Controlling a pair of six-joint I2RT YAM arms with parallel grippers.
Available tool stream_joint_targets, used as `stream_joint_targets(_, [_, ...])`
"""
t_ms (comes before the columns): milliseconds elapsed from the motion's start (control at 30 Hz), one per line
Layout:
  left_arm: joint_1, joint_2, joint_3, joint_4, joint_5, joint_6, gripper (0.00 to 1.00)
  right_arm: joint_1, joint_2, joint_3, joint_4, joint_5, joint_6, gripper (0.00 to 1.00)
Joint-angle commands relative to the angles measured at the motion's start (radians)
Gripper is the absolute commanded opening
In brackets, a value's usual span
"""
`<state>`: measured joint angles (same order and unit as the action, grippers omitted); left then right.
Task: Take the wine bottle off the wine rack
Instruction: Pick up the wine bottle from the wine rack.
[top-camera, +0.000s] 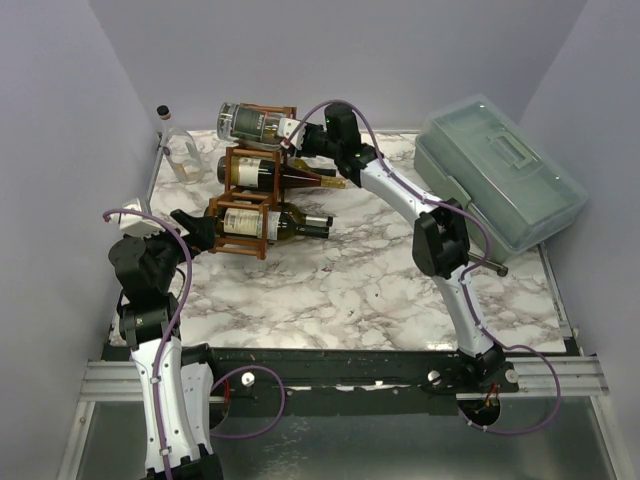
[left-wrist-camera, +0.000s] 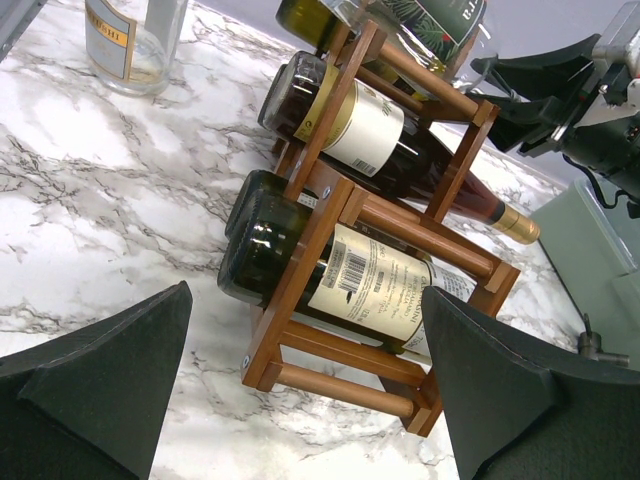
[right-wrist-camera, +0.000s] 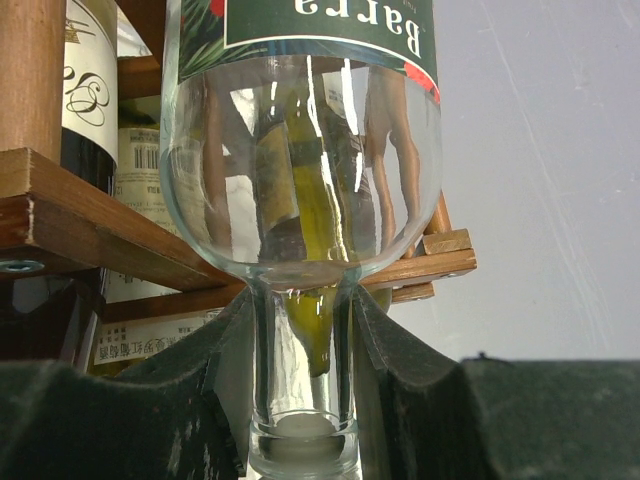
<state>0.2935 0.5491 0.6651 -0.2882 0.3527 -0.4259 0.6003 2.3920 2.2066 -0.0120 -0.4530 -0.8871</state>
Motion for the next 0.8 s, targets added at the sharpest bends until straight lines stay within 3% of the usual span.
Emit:
stream_joint_targets(0, [0.006,0.0,-0.007,-0.015,-0.003,0.012,0.99,0.002,-0.142,0.067,0.046,-0.069,0.061,0.0])
stream_joint_targets(767, [0.006,0.008,-0.009,-0.015,-0.006,0.013,0.99,-0.021,-0.231,0.02,-0.019,-0.089,0.068,0.0])
